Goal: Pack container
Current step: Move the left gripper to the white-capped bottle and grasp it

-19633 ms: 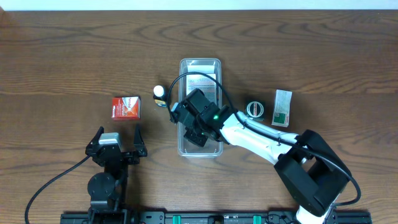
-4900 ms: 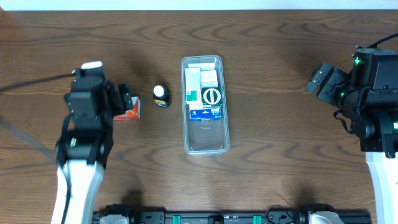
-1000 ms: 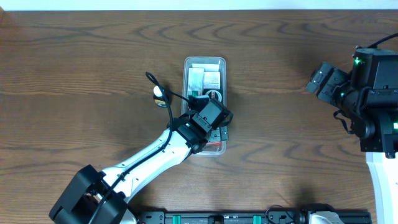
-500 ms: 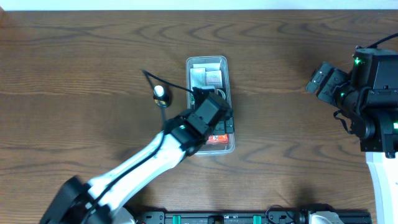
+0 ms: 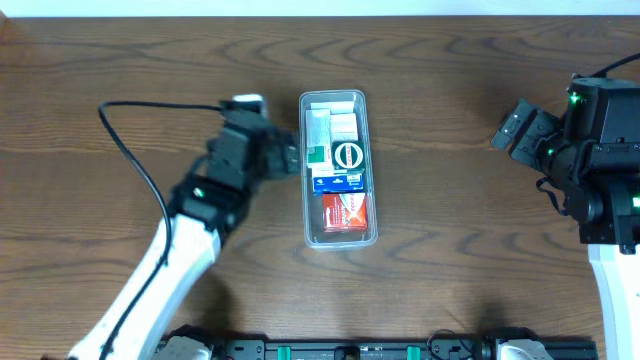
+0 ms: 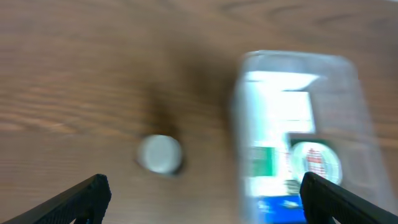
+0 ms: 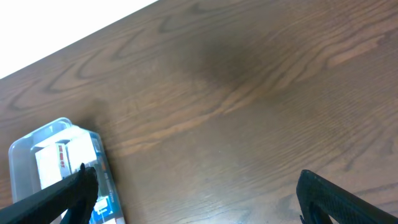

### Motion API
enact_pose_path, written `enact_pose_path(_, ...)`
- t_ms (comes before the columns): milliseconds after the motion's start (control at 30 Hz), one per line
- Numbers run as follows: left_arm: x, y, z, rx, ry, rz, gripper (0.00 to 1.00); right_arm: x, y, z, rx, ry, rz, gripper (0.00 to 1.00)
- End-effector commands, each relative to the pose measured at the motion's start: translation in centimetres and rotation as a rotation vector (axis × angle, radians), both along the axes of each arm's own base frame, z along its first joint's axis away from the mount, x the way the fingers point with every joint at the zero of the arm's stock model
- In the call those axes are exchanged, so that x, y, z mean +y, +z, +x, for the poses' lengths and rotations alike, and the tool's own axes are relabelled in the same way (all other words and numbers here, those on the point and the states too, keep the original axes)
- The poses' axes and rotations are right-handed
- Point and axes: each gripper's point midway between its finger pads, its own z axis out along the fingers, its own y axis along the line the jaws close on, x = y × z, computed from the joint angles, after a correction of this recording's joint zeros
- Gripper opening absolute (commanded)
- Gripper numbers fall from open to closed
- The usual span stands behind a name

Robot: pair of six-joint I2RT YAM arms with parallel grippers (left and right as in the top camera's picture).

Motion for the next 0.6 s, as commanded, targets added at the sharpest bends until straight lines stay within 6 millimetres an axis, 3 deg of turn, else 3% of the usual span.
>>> enact_pose_path(0,1.1,-2.0,1.3,0.057,-0.059,-0.015,0.99,-0.4,0.1,0.0,-0.001,-0.012,-0.005,0.99)
enact_pose_path(67,2.0,-3.0,2.2,0.072,-0.042,-0.035,0.93,-0.4,0.1,0.0,-0.001,-0.012,-0.005,0.99)
enact_pose_path(167,2.3,-3.9,3.0,0.073,-0.064,-0.047,0.75,-0.4,0.1,0.0,-0.001,-0.012,-0.005,0.99)
enact_pose_path(233,2.3,-4.4,3.4,0.075,-0.080,-0.036,0.68,-0.4,0.1,0.0,-0.001,-0.012,-0.005,0.99)
enact_pose_path(567,2.2,-7.2,3.5,0.142,-0.086,-0.023,0.68,-0.4,0.1,0.0,-0.001,-0.012,-0.005,0.99)
